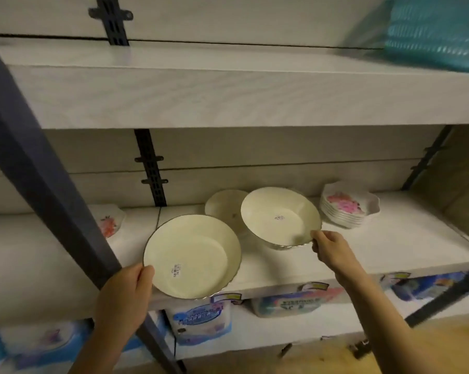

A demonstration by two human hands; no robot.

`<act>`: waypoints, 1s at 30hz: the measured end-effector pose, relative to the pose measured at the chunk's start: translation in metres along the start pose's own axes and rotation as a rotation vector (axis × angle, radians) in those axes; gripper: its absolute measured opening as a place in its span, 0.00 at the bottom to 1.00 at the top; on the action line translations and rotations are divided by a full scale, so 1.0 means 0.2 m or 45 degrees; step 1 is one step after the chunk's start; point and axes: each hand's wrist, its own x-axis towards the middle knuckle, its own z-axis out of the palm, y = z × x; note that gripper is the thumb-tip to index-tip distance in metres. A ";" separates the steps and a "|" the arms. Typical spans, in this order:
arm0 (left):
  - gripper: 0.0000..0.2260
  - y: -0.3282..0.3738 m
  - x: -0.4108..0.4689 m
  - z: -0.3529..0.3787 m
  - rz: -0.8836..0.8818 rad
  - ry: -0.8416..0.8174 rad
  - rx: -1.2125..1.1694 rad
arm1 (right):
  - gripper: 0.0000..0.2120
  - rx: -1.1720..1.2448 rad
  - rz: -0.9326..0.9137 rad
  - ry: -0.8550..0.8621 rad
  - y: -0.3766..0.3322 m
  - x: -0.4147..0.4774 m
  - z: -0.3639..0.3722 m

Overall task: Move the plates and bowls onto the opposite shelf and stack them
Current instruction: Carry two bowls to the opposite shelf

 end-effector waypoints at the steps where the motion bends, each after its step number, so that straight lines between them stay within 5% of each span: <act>1: 0.16 0.01 -0.01 0.01 -0.042 0.037 0.009 | 0.18 -0.009 -0.002 -0.025 -0.01 0.08 0.04; 6: 0.17 0.06 -0.11 0.01 -0.099 0.273 0.045 | 0.17 -0.036 -0.023 -0.184 -0.06 0.36 0.26; 15: 0.20 0.12 -0.18 0.10 -0.265 0.468 -0.031 | 0.22 -0.441 -0.084 -0.341 -0.04 0.57 0.51; 18: 0.16 0.13 -0.19 0.15 -0.162 0.425 0.052 | 0.22 -0.479 -0.085 -0.435 -0.02 0.58 0.53; 21: 0.14 0.13 -0.18 0.19 -0.159 0.275 -0.019 | 0.21 -0.407 -0.088 -0.642 -0.02 0.58 0.48; 30: 0.17 0.27 0.11 0.40 -0.048 0.409 -0.139 | 0.17 -0.530 -0.212 -0.885 0.00 0.45 0.07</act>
